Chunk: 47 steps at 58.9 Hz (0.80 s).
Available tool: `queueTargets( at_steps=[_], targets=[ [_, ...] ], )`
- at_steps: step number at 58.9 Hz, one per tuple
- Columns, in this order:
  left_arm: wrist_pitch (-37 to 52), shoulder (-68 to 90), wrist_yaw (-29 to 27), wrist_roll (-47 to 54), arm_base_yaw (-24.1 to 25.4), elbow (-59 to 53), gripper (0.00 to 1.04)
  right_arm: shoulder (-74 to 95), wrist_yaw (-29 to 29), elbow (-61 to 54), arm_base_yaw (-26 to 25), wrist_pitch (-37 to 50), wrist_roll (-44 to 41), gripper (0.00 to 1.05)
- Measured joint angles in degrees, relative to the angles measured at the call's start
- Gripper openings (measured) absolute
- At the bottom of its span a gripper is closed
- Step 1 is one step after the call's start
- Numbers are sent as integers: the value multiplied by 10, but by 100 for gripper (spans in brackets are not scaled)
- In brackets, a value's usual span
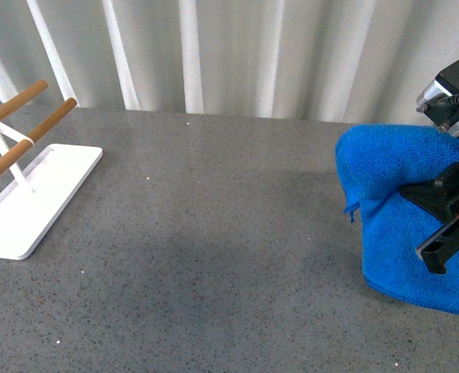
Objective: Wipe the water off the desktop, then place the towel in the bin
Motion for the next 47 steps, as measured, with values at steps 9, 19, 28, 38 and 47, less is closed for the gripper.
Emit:
queueTargets(
  at_steps=[9, 19, 28, 38, 47],
  targets=[
    [-25, -25, 0, 0, 0, 0, 4, 0, 16, 0, 3, -8, -5, 4],
    [-126, -124, 0, 0, 0, 0, 4, 0, 19, 2, 5, -13, -6, 4],
    [-128, -124, 0, 0, 0, 0, 4, 0, 21, 5, 5, -16, -6, 4],
    [-129, -125, 0, 0, 0, 0, 28, 8, 42, 31, 3, -45, -5, 4],
    [-129, -125, 0, 0, 0, 0, 51, 71, 76, 74, -9, -64, -5, 4]
  ],
)
